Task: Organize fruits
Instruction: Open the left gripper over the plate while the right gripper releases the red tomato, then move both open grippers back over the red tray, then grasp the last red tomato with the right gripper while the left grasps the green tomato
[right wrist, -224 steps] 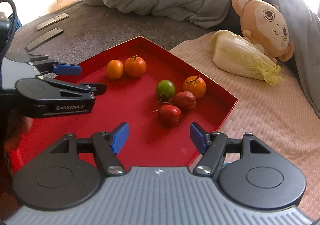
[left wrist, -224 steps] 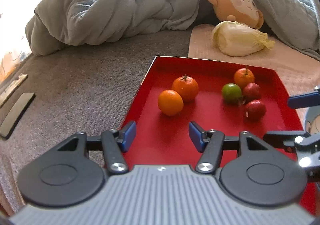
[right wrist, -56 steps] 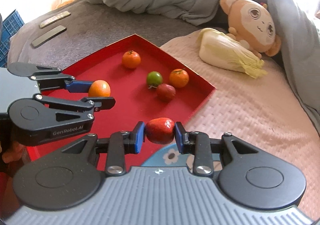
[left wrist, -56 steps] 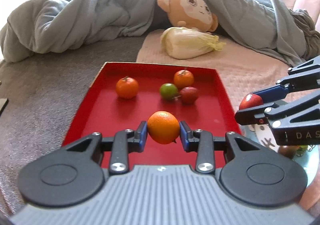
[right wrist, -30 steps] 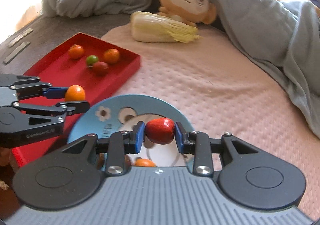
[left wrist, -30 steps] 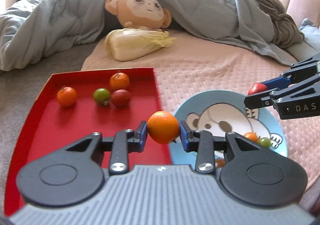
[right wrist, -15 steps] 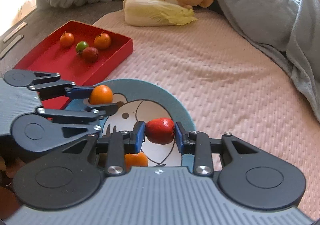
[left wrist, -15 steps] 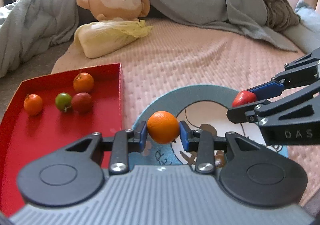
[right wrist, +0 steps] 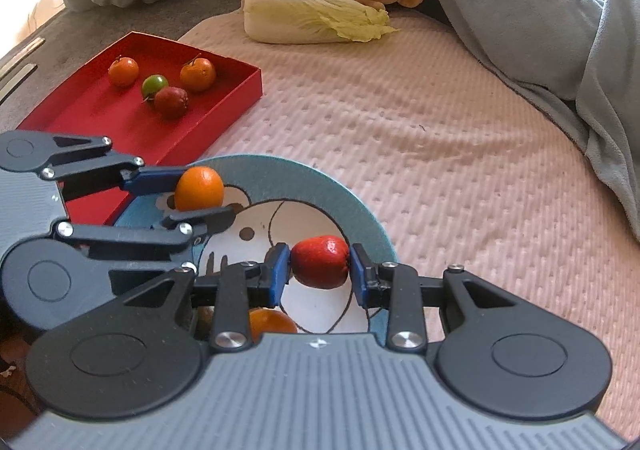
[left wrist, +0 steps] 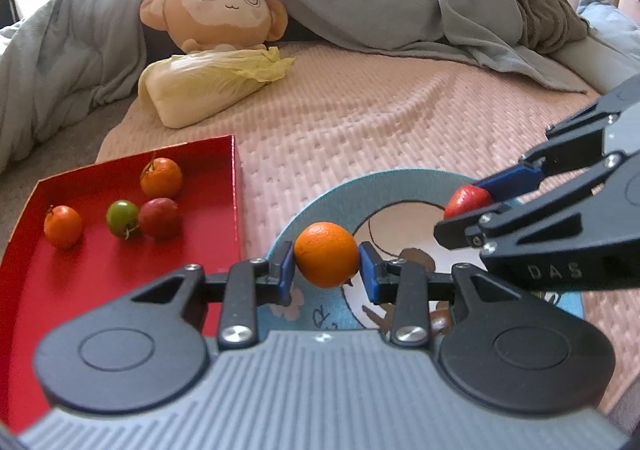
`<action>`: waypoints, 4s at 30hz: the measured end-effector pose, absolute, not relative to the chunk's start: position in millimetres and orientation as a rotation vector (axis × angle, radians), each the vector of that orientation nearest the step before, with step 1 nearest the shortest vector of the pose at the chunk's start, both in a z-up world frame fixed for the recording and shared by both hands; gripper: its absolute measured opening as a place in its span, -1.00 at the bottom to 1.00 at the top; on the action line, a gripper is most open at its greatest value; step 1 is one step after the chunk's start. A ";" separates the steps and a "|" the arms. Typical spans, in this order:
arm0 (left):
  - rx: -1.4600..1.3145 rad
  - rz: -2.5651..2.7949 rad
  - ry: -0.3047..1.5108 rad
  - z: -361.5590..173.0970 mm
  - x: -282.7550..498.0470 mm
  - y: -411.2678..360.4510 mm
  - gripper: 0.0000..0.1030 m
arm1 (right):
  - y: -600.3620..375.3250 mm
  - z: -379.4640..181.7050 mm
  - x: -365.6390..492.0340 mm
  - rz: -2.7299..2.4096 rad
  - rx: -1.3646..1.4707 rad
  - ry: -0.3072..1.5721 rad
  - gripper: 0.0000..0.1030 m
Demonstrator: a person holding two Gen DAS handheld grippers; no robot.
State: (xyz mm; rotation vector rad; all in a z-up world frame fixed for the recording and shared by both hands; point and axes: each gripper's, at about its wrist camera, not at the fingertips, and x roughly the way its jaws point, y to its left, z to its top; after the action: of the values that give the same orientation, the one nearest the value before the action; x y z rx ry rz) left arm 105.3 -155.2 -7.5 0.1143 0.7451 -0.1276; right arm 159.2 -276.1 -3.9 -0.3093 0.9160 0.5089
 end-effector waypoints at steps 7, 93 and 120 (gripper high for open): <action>0.121 -0.149 0.749 -9.1 100.3 -152.5 -0.21 | -273.5 2.7 161.4 0.506 -0.278 0.896 -0.18; -0.036 -0.004 0.682 -13.7 97.2 12.1 0.19 | -84.5 -25.2 207.0 0.646 -0.344 0.885 -0.25; 0.017 0.121 0.716 -23.0 147.9 -18.5 -0.37 | -141.8 14.4 186.4 0.670 -0.283 0.848 -0.25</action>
State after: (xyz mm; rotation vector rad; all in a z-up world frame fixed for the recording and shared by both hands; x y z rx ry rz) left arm 147.9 -18.5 -23.0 0.0165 0.7161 0.1206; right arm 186.4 -141.8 14.4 -0.2826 0.8482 0.6702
